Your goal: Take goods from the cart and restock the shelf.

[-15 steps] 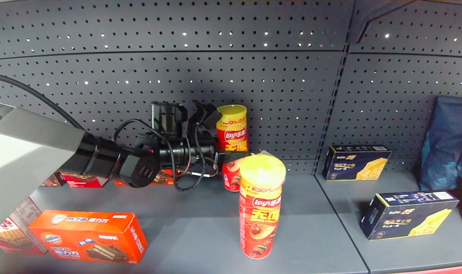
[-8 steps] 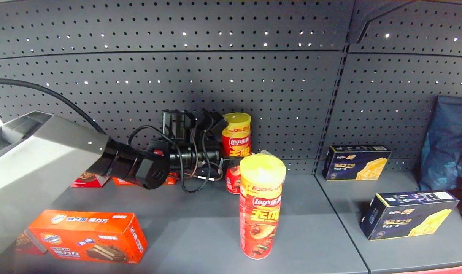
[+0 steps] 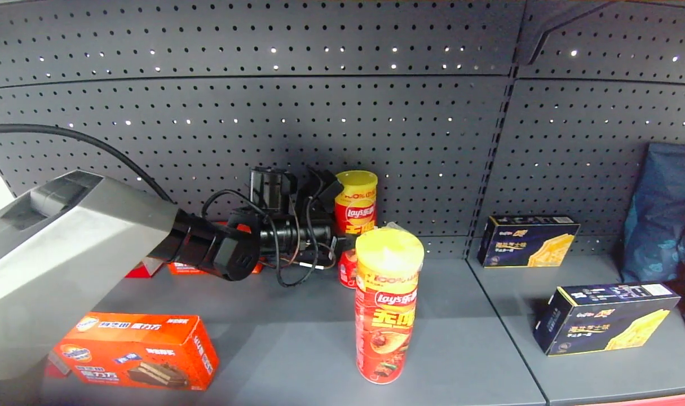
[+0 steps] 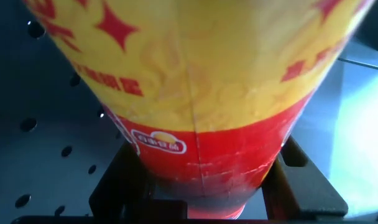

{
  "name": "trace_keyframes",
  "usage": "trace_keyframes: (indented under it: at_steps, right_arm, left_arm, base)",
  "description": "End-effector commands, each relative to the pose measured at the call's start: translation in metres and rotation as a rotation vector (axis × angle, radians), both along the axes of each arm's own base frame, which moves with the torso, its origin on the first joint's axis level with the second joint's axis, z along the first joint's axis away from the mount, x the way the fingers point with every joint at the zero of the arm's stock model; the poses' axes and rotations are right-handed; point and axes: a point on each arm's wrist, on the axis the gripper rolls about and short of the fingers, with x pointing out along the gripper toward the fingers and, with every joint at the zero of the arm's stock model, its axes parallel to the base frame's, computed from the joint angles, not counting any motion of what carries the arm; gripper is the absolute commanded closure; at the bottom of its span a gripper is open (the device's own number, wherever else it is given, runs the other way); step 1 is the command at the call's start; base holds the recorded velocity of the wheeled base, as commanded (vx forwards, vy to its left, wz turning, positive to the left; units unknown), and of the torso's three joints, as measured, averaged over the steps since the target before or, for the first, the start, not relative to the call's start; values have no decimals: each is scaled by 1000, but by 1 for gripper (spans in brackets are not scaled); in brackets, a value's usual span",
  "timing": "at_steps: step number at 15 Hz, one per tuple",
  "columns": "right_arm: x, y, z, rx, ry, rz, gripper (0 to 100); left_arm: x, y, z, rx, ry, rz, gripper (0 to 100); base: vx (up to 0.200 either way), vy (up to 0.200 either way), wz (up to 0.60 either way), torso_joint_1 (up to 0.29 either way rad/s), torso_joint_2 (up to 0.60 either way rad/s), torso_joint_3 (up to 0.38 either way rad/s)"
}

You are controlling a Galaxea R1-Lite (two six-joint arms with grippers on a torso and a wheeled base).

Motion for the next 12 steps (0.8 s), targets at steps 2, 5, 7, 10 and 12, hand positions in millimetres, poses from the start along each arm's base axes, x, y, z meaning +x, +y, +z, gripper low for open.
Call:
trace_keyframes:
  at_steps: [2,5,7,10,12]
  right_arm:
    - [0,0,0,0,-1,1,0]
    - [0,0,0,0,-1,1,0]
    - [0,0,0,0,-1,1,0]
    - [0,0,0,0,-1,1,0]
    - [0,0,0,0,-1,1,0]
  left_arm:
    - [2,-4,-6,4,7,-7,100]
    - [1,-6,-4,2,2,-12,0]
    - [-1,-3,-3,3,3,-6,0]
    - [-14,10,22,-18,-48,13,0]
    - [-24,24,32,-27,-76,39,0]
  base:
    - [0,0,0,0,0,0]
    - [0,0,0,0,0,0]
    - [0,0,0,0,0,0]
    - [0,0,0,0,0,0]
    - [0,0,0,0,0,0]
